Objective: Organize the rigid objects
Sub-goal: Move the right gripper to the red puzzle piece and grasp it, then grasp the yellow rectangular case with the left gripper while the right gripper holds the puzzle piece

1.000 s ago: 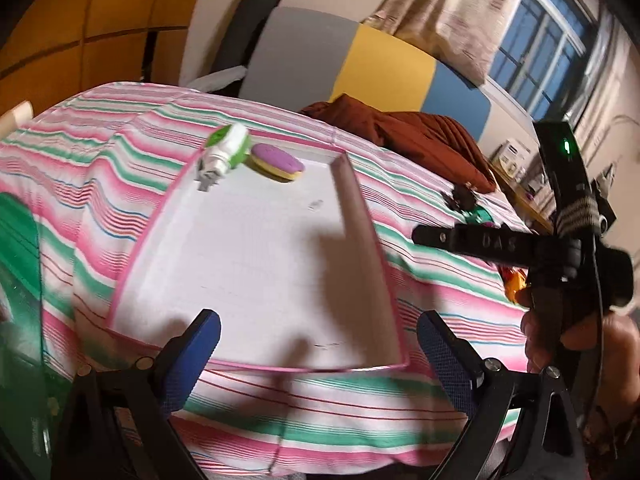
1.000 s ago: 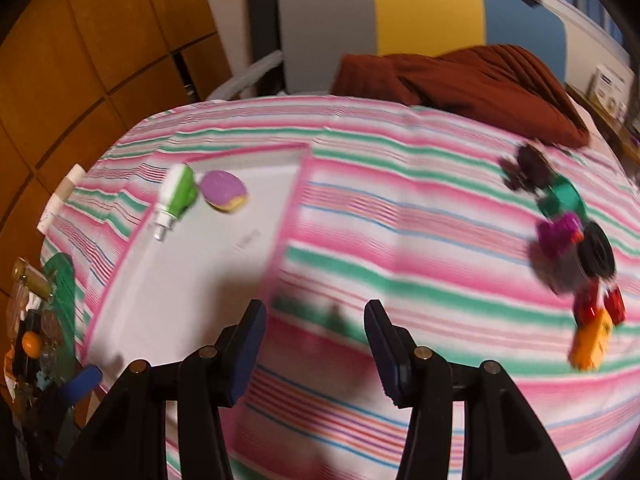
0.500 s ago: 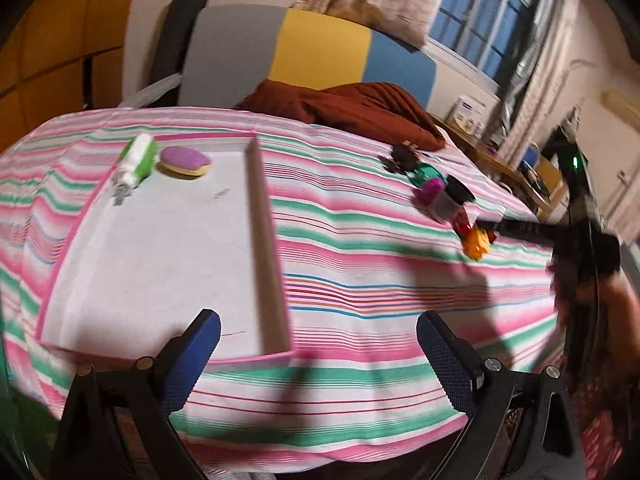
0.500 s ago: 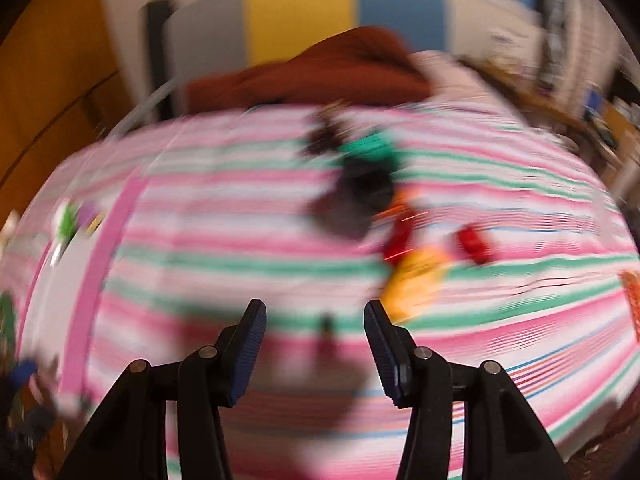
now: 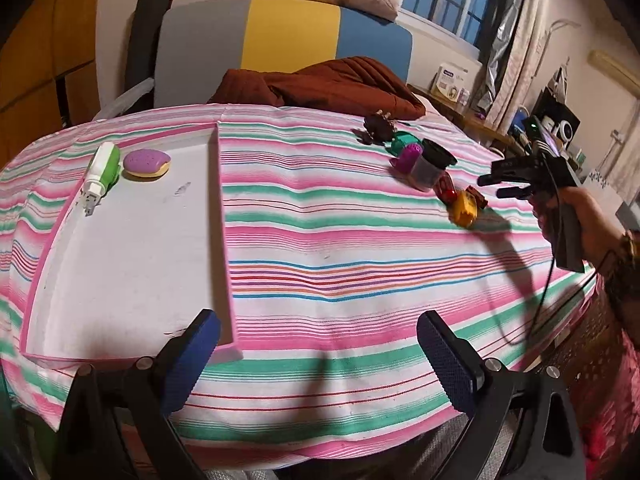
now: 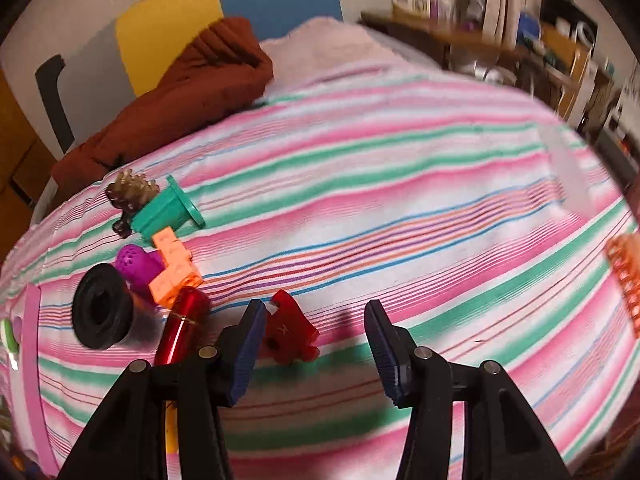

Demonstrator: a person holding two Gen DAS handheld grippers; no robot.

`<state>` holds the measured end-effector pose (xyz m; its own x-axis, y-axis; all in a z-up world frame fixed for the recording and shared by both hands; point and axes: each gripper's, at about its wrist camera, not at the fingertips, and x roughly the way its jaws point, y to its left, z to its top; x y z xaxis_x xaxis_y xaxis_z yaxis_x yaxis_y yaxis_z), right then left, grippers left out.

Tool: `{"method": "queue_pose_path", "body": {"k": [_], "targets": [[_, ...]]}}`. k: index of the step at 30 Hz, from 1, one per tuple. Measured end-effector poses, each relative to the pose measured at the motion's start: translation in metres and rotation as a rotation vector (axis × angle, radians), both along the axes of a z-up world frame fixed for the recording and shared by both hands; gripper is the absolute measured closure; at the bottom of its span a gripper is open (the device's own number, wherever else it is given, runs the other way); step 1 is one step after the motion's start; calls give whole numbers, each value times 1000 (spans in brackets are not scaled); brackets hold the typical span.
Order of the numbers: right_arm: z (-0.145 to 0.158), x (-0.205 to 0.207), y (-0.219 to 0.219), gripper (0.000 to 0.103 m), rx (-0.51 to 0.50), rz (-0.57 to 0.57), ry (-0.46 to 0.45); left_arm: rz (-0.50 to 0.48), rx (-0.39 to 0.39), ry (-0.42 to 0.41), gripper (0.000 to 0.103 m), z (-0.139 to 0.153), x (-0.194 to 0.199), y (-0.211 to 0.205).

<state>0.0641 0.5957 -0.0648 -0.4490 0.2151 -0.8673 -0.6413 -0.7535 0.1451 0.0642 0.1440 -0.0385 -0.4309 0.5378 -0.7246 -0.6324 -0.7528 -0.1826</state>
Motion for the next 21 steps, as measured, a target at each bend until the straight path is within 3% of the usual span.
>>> {"method": "queue_pose_path", "body": {"k": [6, 9, 11, 17, 21], "targets": [[-11, -10, -14, 52, -39, 68, -17, -34, -20, 10, 3, -2, 3, 14], [-19, -19, -22, 53, -41, 102, -69, -53, -31, 4, 3, -4, 4, 25], [-18, -18, -23, 63, -11, 101, -80, -71, -36, 8, 3, -4, 6, 32], [-18, -8, -18, 64, -69, 59, -56, -121, -37, 10, 3, -1, 7, 63], [-16, 4, -19, 64, -42, 2, -102, -170, -43, 16, 3, 2, 6, 97]]}}
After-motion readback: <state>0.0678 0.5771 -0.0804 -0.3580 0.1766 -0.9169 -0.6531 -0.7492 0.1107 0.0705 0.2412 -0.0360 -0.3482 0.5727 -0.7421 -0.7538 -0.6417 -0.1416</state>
